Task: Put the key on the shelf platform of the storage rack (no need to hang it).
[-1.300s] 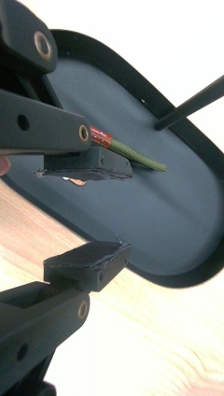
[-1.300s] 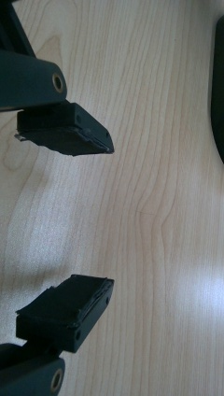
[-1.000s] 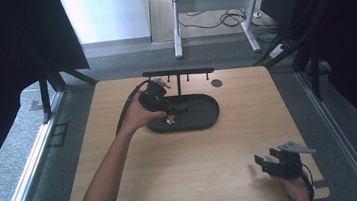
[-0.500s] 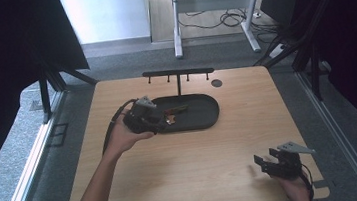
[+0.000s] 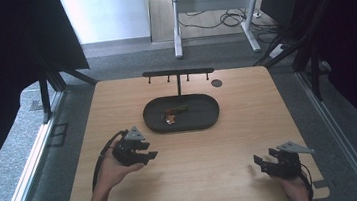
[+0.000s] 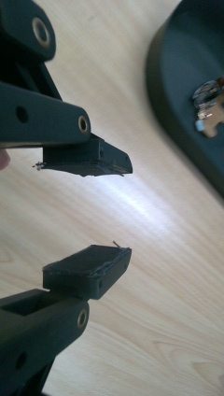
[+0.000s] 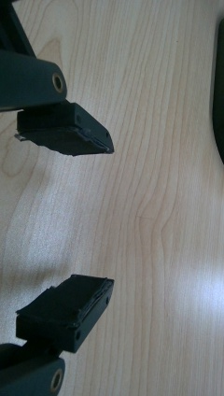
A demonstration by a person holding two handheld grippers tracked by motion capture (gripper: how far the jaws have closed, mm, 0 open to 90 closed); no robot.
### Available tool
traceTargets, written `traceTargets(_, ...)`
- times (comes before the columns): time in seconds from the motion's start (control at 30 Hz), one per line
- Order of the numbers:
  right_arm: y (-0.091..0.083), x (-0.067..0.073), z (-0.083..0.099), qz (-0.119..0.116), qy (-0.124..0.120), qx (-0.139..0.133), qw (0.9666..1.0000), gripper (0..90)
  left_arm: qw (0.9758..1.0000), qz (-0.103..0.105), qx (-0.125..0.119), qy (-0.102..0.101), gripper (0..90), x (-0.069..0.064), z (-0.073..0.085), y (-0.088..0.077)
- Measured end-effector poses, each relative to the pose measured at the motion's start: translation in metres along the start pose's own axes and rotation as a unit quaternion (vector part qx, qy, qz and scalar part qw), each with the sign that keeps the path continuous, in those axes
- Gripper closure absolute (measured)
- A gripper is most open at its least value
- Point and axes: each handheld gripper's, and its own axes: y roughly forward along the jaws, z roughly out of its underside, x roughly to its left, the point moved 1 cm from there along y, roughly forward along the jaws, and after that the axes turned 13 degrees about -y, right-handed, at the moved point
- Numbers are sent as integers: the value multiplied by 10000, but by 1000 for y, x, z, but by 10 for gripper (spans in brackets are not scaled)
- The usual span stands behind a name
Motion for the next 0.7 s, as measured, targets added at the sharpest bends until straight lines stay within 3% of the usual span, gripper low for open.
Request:
traceTargets(0.13, 1, 1, 0, -10, -11, 17, 10000, 293, 9994, 223, 25, -255, 505, 4, 17, 5)
traceTargets(0.23, 2, 1, 0, -17, -24, 23, 10000, 293, 9992, 99, 255, -293, 495, 8, 30, 12)
traceTargets(0.33, 2, 1, 0, -40, -42, 4, 10000, 293, 9985, 65, 258, -471, 483, 15, 41, 12)
traceTargets(0.47, 3, 1, -1, -26, -50, -6, 10000, 293, 9981, 42, 205, -576, 478, 18, 45, 10)
traceTargets(0.7, 1, 5, -4, 1, -183, -192, 9996, 291, 9984, 67, 180, -528, 441, 15, 41, 12)
